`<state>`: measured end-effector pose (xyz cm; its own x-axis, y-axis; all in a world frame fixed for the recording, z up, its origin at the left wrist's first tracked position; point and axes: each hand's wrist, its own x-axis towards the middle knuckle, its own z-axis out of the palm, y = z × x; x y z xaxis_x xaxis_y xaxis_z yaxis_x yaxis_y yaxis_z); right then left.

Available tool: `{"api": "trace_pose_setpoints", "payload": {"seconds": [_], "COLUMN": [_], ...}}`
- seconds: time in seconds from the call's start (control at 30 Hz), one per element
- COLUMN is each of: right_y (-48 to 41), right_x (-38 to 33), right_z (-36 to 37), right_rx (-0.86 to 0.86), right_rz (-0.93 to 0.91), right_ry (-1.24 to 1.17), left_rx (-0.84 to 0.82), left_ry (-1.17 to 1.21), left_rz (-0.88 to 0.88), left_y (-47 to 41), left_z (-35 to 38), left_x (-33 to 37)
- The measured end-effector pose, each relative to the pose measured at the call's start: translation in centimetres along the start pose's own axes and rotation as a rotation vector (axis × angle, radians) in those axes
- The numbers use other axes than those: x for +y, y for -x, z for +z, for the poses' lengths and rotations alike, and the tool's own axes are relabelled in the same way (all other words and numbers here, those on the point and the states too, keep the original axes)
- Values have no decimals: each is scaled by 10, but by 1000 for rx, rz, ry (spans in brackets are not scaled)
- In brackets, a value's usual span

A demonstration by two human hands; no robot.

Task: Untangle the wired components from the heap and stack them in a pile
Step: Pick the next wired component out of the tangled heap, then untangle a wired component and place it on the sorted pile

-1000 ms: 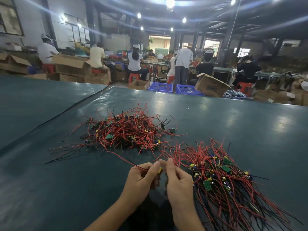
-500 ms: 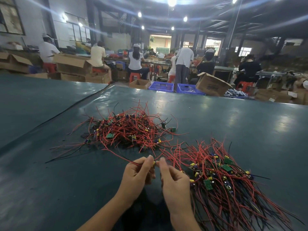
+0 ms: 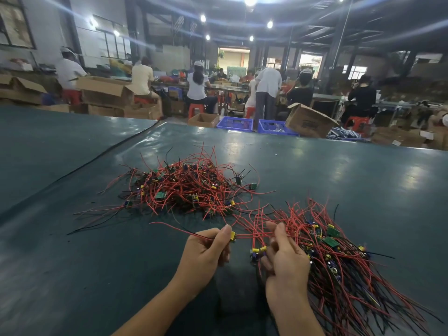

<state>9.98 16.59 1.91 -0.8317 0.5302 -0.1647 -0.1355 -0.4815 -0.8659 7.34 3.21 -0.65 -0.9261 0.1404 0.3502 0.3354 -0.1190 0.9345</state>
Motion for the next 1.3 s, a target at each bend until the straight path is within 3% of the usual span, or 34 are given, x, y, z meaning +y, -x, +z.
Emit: {"api": "trace_pose_setpoints", "payload": {"seconds": [0.13, 0.23, 0.4, 0.5, 0.57, 0.63, 0.77, 0.87, 0.97, 1.03, 1.17, 1.3], "right_y": [0, 9, 26, 30, 30, 28, 11, -2, -6, -5, -3, -5], "right_x": [-5, 2, 27, 32, 26, 19, 3, -6, -4, 0, 7, 10], "right_z": [-5, 2, 9, 8, 8, 9, -1, -9, -10, -8, -3, -4], "right_rx": [34, -96, -421, -490, -454, -310, -62, -6, 29, 24, -7, -4], "right_rz": [-92, -109, -264, -319, -319, -249, 29, 33, -25, -28, -2, 14], "right_ry": [-59, 10, 436, 621, 567, 477, 31, -170, -125, -89, -67, -49], "left_rx": [14, 0, -46, -85, -83, -85, -60, 24, 140, 237, 321, 251], "left_ry": [73, 90, 149, 90, 67, 63, 11, -286, -777, -954, -1188, -1162], "left_rz": [-66, -82, -112, -91, -79, -78, -117, 17, 268, 356, 113, -196], "left_y": [2, 4, 5, 6, 5, 5, 5, 4, -6, -16, -30, -40], "left_z": [-1, 0, 0, 0, 0, 1, 0, -7, -25, -40, -70, -92], "left_x": [-2, -4, -4, -6, -7, -6, -6, -9, -12, -13, -22, -28]}}
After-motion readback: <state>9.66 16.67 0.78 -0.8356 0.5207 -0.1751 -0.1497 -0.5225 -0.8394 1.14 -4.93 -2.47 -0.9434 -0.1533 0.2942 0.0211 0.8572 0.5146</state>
